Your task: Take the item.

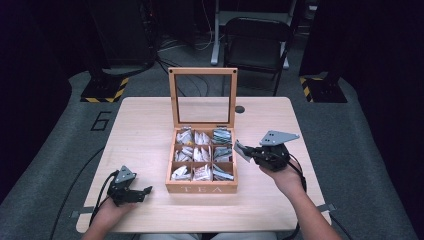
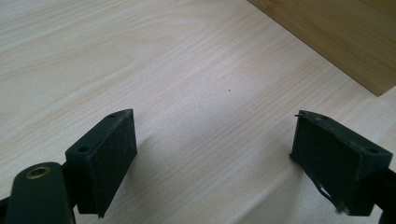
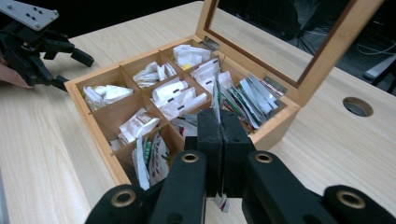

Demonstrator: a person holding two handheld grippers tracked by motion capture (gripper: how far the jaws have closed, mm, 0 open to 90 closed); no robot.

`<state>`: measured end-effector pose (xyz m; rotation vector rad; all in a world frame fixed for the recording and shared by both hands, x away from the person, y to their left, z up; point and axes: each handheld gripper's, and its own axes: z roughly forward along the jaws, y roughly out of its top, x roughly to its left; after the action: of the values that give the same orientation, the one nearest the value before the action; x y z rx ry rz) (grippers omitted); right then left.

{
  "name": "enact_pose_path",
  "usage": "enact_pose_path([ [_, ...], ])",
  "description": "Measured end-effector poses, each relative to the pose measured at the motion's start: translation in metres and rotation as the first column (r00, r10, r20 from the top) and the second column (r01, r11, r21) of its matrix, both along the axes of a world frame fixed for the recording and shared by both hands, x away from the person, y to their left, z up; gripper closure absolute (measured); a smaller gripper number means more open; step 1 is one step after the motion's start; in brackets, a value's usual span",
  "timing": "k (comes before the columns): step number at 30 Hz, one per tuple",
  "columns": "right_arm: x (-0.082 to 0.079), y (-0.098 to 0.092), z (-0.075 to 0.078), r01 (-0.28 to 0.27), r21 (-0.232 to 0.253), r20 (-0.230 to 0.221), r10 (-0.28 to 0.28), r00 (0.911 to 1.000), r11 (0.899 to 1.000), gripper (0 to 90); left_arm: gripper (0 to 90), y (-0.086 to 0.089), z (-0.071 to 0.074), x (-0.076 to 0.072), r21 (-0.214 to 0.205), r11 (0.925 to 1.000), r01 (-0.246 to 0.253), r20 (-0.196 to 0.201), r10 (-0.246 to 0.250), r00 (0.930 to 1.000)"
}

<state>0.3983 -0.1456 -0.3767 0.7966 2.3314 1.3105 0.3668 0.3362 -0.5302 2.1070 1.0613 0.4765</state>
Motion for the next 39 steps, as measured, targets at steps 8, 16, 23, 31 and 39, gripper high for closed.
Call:
enact_pose_path([
  [8,0.0,-0.012,-0.001,0.032,-0.012,0.0,-0.032,0.9995,0.999,88.7,13.8,0.0,0.0,0.0,0.001,1.0,0.001,0.0,-0.001,1.0],
  [16,-0.001,-0.027,0.001,0.063,-0.013,0.008,-0.063,0.998,0.998,88.6,13.8,0.0,0.0,0.0,0.003,1.0,0.002,0.0,-0.002,1.0],
  [23,-0.001,-0.04,0.002,0.092,0.002,0.014,-0.092,0.9956,0.996,88.6,13.8,0.0,0.0,0.0,0.001,1.0,0.0,0.0,0.0,1.0],
  [31,-0.003,-0.052,0.002,0.117,-0.003,0.016,-0.117,0.993,0.993,88.6,13.8,0.0,0.0,0.0,0.001,1.0,0.001,0.0,-0.001,1.0],
  [39,-0.006,-0.061,-0.004,0.147,-0.019,0.006,-0.147,0.9892,0.989,88.5,13.8,0.0,0.0,0.0,0.003,1.0,0.002,0.0,-0.002,1.0],
])
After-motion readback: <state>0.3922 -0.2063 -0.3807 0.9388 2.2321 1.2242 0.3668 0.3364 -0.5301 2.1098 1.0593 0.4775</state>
